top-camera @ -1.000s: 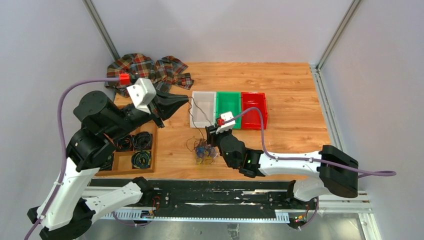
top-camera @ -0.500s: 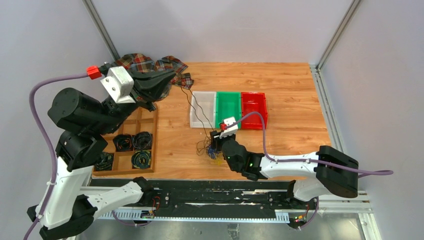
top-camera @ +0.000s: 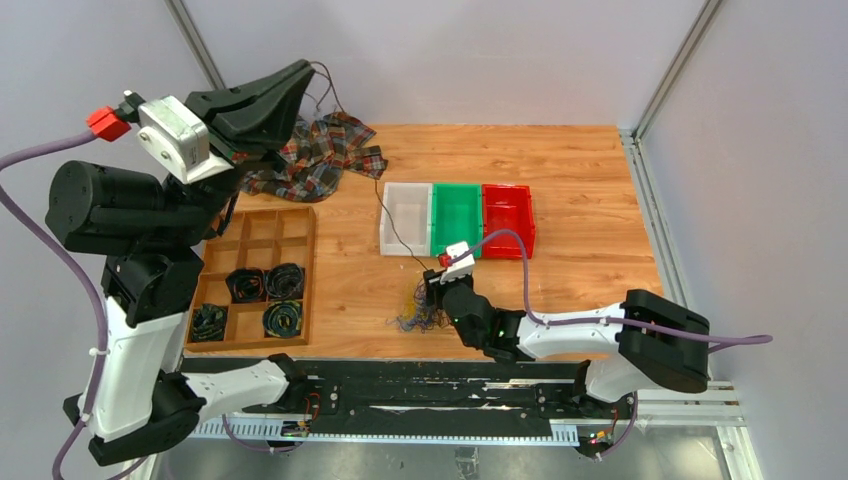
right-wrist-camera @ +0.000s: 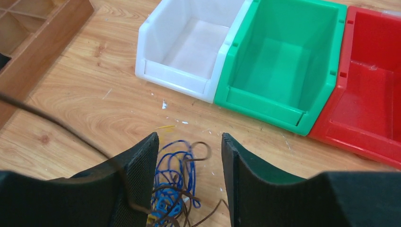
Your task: Untangle the cables
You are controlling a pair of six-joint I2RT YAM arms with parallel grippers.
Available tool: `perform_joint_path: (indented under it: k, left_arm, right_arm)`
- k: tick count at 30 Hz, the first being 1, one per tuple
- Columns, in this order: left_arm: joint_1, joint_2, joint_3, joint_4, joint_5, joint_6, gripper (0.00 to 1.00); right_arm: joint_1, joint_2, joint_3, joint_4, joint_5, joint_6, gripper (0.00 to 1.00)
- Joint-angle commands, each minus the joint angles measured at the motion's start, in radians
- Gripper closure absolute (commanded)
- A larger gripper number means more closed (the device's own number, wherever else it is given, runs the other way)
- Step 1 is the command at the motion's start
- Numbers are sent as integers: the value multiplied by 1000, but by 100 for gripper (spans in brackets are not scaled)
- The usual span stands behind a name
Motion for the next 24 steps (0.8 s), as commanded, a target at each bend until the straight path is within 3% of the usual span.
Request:
perform_joint_path:
  k: [1,15,18,24]
  left_arm:
    - [-2,46,71,128,-58,37,100]
    - [-2,173,281,167,-84,94,99]
    - [-2,151,224,106,-55,76,99]
    - [-2,33,-53,126,-58,53,99]
  right_arm:
    - [-12,19,-30,35,20,24,48]
    - [-12,47,-60,36,25,16,44]
    - [-12,-7,-49,34,11,-15,41]
    - [-15,-184,1,-46,-20,-75,33]
